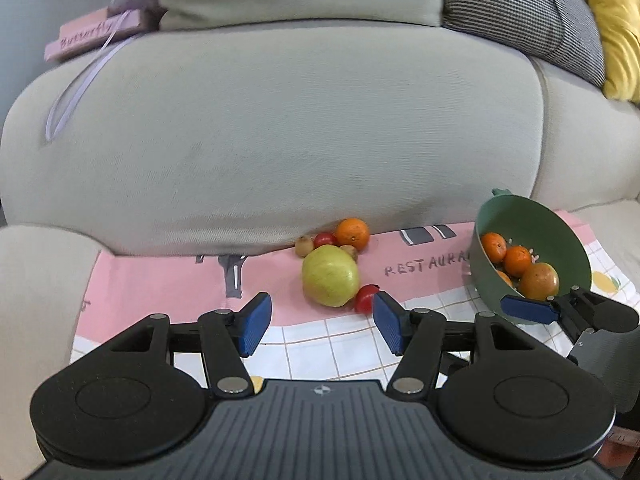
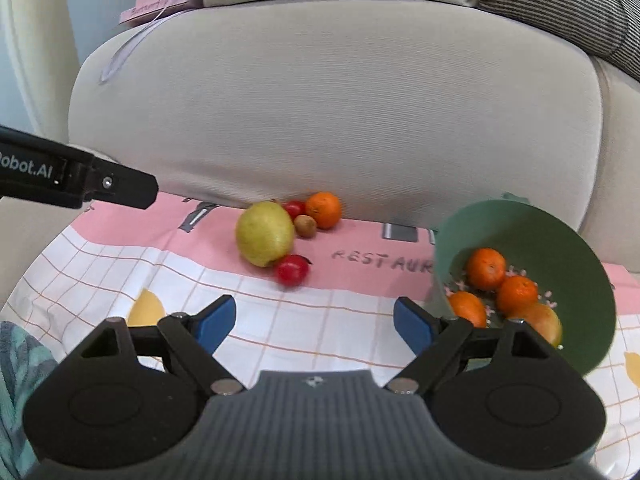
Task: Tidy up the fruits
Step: 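Withdraw both tools from the colander back toward the fruit pile, then grasp the green pear with the left tool while the right tool grasps a tangerine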
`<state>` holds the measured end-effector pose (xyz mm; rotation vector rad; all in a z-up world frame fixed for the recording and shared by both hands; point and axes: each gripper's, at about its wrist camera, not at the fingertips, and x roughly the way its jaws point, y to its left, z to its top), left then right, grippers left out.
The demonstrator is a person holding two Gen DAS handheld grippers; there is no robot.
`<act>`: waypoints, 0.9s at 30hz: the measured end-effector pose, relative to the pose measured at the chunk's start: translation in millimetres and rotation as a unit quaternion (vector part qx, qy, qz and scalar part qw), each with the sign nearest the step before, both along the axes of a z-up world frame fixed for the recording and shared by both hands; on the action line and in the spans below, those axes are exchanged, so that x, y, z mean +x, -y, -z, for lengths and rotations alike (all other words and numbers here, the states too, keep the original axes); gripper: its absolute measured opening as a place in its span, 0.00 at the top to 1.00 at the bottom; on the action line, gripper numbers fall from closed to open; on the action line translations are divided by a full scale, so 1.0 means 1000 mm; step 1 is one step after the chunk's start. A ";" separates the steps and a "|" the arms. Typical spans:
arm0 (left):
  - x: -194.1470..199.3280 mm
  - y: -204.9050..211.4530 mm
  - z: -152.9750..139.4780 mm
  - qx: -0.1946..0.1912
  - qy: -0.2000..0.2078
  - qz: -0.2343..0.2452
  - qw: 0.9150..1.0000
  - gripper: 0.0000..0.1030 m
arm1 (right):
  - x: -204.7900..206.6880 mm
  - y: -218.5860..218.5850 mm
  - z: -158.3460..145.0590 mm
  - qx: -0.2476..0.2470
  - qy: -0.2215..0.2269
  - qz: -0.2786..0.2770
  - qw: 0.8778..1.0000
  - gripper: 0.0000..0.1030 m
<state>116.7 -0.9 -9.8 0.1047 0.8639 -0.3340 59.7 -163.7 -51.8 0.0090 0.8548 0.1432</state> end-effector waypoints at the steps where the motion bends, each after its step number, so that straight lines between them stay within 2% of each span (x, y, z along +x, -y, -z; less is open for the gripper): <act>1: 0.002 -0.003 0.001 -0.005 -0.003 -0.003 1.000 0.33 | 0.002 -0.003 0.001 -0.001 -0.002 -0.004 1.000 0.19; 11: 0.029 -0.012 0.023 -0.048 -0.034 -0.011 0.998 0.33 | 0.037 -0.019 0.007 -0.029 -0.001 -0.046 0.999 0.21; 18: 0.048 -0.011 0.049 -0.051 -0.062 -0.010 0.997 0.33 | 0.066 -0.013 0.020 -0.040 -0.006 -0.055 0.998 0.32; 23: 0.063 -0.007 0.068 -0.075 -0.087 -0.010 0.993 0.33 | 0.081 -0.012 0.034 -0.047 -0.015 -0.070 0.996 0.33; 27: 0.075 0.000 0.082 -0.087 -0.099 -0.015 0.991 0.30 | 0.089 -0.012 0.049 -0.052 -0.027 -0.081 0.995 0.42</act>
